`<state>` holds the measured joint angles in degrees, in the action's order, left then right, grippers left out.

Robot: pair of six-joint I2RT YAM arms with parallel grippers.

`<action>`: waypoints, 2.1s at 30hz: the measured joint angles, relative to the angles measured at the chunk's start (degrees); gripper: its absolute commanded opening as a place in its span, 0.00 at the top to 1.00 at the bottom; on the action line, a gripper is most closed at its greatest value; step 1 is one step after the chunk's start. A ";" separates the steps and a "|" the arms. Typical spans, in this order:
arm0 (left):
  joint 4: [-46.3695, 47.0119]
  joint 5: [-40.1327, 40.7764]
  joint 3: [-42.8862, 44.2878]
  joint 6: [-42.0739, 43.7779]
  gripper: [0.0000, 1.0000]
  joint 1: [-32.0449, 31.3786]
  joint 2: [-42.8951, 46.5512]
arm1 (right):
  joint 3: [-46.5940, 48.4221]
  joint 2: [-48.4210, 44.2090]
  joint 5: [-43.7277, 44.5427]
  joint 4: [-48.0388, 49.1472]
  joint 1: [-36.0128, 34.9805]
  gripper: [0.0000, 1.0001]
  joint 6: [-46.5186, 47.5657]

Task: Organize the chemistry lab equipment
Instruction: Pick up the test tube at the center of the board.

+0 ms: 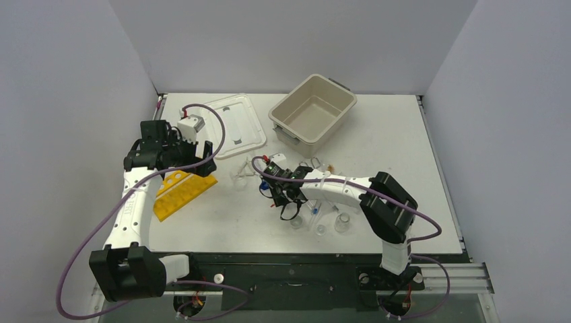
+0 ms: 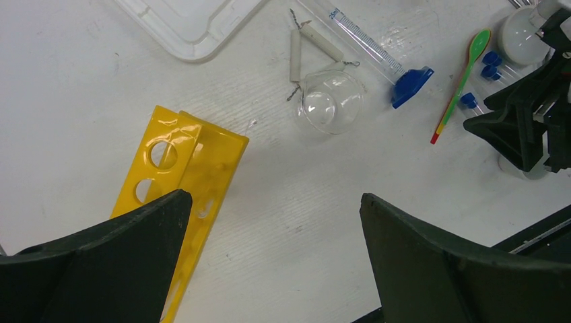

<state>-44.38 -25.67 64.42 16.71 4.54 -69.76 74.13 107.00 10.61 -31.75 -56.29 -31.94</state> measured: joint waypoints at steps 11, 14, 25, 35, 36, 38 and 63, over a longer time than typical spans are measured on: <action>-0.04 -1.18 0.00 -1.01 0.03 0.09 -0.02 | -2.25 1.33 0.52 2.78 1.95 0.66 0.00; -0.09 -1.22 0.00 -0.98 0.04 0.09 -0.02 | -3.08 2.32 0.39 4.22 2.36 0.67 -0.17; -0.81 -1.66 0.00 -1.05 0.03 0.09 0.13 | -3.69 2.34 -1.07 7.74 2.43 1.00 -0.11; -1.05 -4.94 1.75 -1.68 0.03 0.13 0.63 | 6.82 -1.88 0.17 2.45 1.79 1.00 0.70; -1.40 -5.79 2.05 -1.60 0.03 0.13 0.74 | 7.85 -3.41 0.52 2.45 1.44 1.00 0.85; -3.02 -8.50 2.99 -0.96 0.03 0.13 0.85 | 9.51 -7.02 1.42 2.93 0.52 1.00 1.18; 18.16 -39.80 -4.59 -23.89 0.10 -4.46 9.64 | 7.69 -18.60 24.87 32.22 -12.33 1.00 -0.46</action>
<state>-26.22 -65.47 59.83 -7.18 0.08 -60.12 81.82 88.40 35.48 0.47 -68.62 -32.40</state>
